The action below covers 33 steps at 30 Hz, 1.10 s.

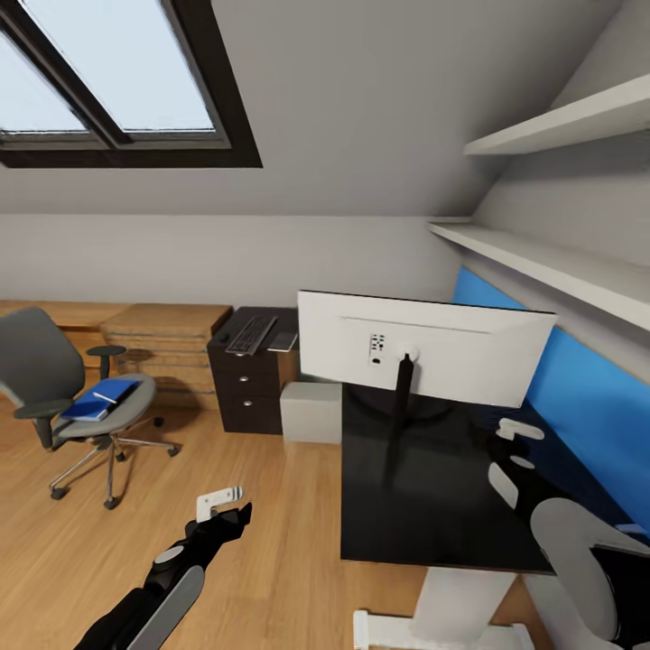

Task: In the bedroom, organize the workspace by keeping the computer under the desk, ensuring the monitor is on the desk, placing the keyboard on the desk next to the monitor, placing the mouse on the desk next to the keyboard, moving the folder from the swivel chair onto the desk next to the mouse, stacking the notebook on top of the folder with the pen on top of the notebook, and positioning the swivel chair next to the desk.

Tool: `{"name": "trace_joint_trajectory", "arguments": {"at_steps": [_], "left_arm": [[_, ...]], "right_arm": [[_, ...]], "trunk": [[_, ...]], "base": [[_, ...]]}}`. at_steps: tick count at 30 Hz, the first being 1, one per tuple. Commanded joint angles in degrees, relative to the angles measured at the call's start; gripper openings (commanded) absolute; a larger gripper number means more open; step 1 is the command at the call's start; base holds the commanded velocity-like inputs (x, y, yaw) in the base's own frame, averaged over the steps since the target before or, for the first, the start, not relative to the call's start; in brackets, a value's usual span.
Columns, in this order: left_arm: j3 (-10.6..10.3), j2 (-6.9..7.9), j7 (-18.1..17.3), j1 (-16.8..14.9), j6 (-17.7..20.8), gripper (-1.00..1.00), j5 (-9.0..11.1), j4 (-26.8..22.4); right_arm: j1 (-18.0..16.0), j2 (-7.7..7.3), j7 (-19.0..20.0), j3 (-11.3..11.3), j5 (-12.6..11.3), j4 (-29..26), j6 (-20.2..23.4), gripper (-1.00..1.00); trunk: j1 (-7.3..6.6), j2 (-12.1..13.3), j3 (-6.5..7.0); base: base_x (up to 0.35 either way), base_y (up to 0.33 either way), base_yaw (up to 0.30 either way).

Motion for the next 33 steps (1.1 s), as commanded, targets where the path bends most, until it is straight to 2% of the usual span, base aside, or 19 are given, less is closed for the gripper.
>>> {"name": "trace_joint_trajectory", "arguments": {"at_steps": [1,10,15,22,23,24,31,33], "left_arm": [[-0.2,0.06,0.5,-0.1,0.1,1.00,0.4,-0.1],[-0.3,0.04,0.5,-0.1,0.1,1.00,0.3,0.2],[-0.4,0.04,0.5,-0.1,0.1,1.00,0.3,0.7],[-0.4,0.04,0.5,-0.1,0.1,1.00,0.3,0.9],[-0.4,0.04,0.5,-0.1,0.1,1.00,0.3,0.9],[-0.4,0.04,0.5,-0.1,0.1,1.00,0.3,0.9],[-0.4,0.04,0.5,-0.1,0.0,1.00,0.1,0.9],[-0.4,0.04,0.4,-0.1,-0.2,1.00,0.0,0.9]], "right_arm": [[0.0,0.06,0.0,0.1,-0.6,0.2,-0.6,1.00],[0.2,1.67,0.1,0.3,-0.3,1.5,-2.1,1.00],[0.2,2.85,0.1,0.3,1.6,1.7,-2.2,1.00],[0.6,6.00,0.1,0.3,4.8,1.7,-3.7,1.00],[0.7,7.78,0.1,0.3,5.4,1.7,-6.2,1.00],[0.7,8.17,0.1,0.3,5.5,1.7,-6.6,1.00],[0.8,8.87,0.1,0.2,5.7,1.8,-7.4,1.00],[1.1,9.04,0.1,0.3,7.1,1.9,-7.4,1.00]], "trunk": [[-0.02,-0.1,-0.09],[-0.02,-0.1,-0.09],[-0.02,-0.1,-0.09],[-0.02,-0.1,-0.09],[-0.02,-0.1,-0.09],[-0.02,-0.1,-0.09],[-0.02,-0.1,-0.09],[-0.02,-0.1,-0.09]], "base": [[-0.335,0.008,0.000],[-0.225,0.148,0.000],[-0.040,0.163,0.000],[-0.009,0.037,0.000],[-0.001,0.004,0.000],[-0.001,0.002,0.000],[0.000,0.001,0.000],[0.202,0.140,0.000]]}}
